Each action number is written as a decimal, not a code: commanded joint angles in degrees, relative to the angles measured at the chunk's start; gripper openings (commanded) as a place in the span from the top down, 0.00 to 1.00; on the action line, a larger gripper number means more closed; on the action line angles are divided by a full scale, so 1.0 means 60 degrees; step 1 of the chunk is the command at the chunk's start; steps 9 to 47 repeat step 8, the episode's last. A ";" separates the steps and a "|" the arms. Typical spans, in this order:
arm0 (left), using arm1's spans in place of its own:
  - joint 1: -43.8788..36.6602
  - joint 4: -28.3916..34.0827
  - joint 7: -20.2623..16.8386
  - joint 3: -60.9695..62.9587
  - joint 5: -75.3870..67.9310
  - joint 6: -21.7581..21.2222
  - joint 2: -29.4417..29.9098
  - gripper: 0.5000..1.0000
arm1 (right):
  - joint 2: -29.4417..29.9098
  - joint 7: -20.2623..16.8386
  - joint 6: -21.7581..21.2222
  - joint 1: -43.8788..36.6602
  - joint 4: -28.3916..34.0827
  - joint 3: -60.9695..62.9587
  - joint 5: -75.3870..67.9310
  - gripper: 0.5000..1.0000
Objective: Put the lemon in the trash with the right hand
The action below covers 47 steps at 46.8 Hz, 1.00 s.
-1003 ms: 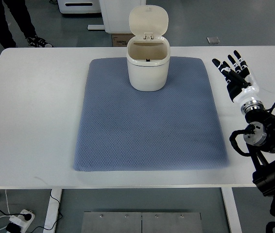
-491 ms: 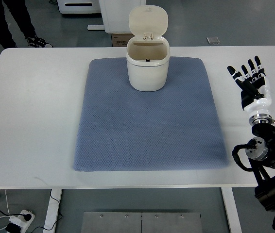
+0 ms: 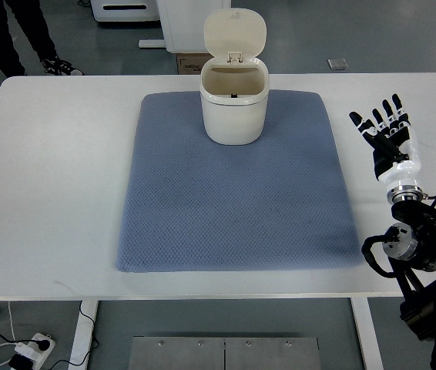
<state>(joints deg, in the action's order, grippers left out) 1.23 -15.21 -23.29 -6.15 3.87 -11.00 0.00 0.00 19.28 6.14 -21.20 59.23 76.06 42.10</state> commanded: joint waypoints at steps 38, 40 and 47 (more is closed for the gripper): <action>0.0000 0.0000 0.0000 0.0000 0.0000 0.0002 0.0000 0.00 | 0.0000 -0.0005 0.0002 -0.0055 0.0030 -0.0020 -0.0015 0.00; 0.0000 0.0000 0.0000 0.0000 0.0000 0.0002 0.0000 0.00 | 0.0000 -0.0005 0.0002 -0.0055 0.0030 -0.0020 -0.0015 0.00; 0.0000 0.0000 0.0000 0.0000 0.0000 0.0002 0.0000 0.00 | 0.0000 -0.0005 0.0002 -0.0055 0.0030 -0.0020 -0.0015 0.00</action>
